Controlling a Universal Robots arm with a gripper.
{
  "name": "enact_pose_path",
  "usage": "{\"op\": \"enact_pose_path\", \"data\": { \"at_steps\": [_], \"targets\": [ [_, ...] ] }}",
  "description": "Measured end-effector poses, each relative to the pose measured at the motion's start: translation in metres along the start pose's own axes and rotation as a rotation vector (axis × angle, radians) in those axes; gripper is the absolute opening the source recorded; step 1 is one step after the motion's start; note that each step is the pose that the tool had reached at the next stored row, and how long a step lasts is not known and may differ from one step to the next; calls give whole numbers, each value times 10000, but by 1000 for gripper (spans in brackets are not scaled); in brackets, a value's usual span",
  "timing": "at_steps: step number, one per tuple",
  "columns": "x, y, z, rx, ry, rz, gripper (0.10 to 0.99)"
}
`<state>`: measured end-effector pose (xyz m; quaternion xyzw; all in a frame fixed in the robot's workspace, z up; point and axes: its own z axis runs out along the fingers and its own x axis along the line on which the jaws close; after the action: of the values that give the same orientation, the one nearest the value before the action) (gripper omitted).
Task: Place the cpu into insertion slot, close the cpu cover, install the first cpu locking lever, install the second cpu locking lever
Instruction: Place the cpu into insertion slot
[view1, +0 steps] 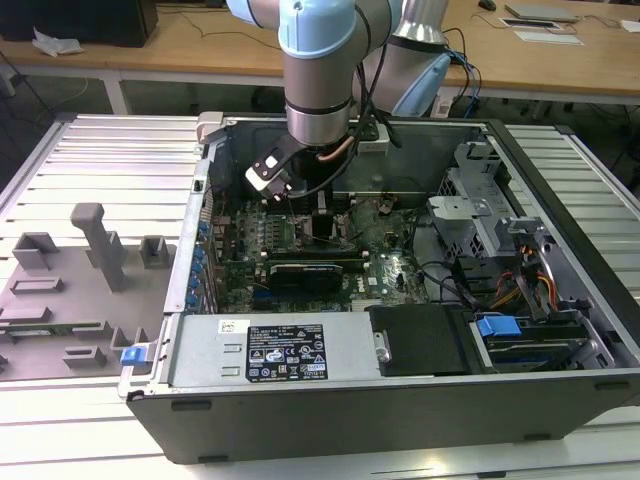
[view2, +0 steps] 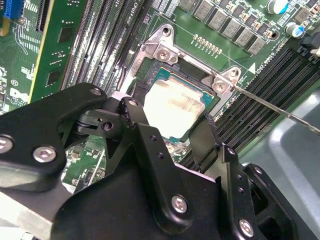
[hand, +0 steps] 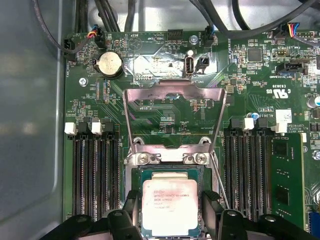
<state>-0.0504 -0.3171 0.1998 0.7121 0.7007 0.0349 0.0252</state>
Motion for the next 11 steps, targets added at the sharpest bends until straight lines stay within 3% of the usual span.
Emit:
{"op": "enact_pose_path", "data": {
  "at_steps": [5,9,11],
  "targets": [
    [1,3,-25,-2,-5,-1,616],
    [0,3,-25,-4,-168,-15,616],
    [1,2,-25,-4,-187,-16,616]
  ]
}}
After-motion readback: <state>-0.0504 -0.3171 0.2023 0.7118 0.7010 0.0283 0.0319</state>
